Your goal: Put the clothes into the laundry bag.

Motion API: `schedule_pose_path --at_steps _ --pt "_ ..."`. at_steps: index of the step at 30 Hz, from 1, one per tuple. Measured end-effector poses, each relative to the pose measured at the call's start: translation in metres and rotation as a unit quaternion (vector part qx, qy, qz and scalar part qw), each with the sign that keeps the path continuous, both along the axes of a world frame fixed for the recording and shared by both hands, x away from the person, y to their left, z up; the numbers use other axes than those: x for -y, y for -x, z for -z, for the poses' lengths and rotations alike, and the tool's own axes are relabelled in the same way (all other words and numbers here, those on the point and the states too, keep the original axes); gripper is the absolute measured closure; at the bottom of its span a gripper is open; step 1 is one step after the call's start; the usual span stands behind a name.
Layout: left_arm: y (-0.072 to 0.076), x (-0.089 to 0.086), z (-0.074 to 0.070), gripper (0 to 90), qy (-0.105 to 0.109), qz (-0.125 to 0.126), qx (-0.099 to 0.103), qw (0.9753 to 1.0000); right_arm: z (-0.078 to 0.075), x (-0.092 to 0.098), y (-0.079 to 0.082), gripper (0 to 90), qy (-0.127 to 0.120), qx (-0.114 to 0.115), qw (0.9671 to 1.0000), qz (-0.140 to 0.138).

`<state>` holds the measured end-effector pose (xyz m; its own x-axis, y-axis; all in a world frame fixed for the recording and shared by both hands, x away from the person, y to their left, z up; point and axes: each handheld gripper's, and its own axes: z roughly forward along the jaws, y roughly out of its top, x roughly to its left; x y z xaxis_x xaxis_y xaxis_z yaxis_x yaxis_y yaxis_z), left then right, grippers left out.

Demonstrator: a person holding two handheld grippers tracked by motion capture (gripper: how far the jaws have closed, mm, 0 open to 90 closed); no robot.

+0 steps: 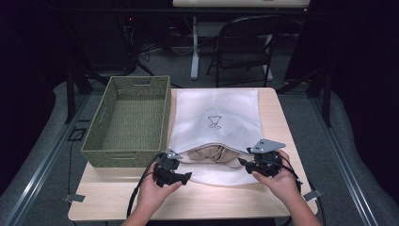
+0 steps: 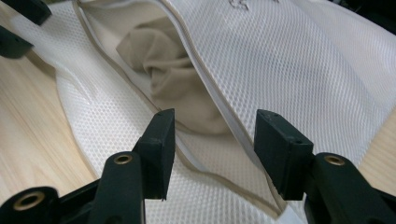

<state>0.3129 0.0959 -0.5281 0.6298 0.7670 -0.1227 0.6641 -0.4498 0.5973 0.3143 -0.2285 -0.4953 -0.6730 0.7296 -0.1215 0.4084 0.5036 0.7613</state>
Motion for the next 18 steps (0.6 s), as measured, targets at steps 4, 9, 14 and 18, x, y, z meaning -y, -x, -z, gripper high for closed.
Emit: schedule_pose_path --at_steps 4,9,14,18 --pt "0.000 0.000 -0.001 37.4 0.011 0.003 0.004 0.9999 0.007 0.008 0.003 47.1 0.007 0.001 0.9999 0.010" --pt "-0.001 0.000 -0.001 37.2 0.007 0.006 0.009 0.9999 0.009 0.017 0.007 45.0 0.007 0.007 0.9997 0.021" --pt "-0.003 0.000 0.000 36.9 0.011 0.005 0.006 0.9999 0.010 0.031 0.006 42.4 -0.003 0.006 0.9987 0.050" --pt "-0.006 -0.002 -0.001 36.3 0.018 0.004 0.005 0.9998 0.015 0.042 0.006 40.9 -0.013 -0.008 0.9971 0.074"
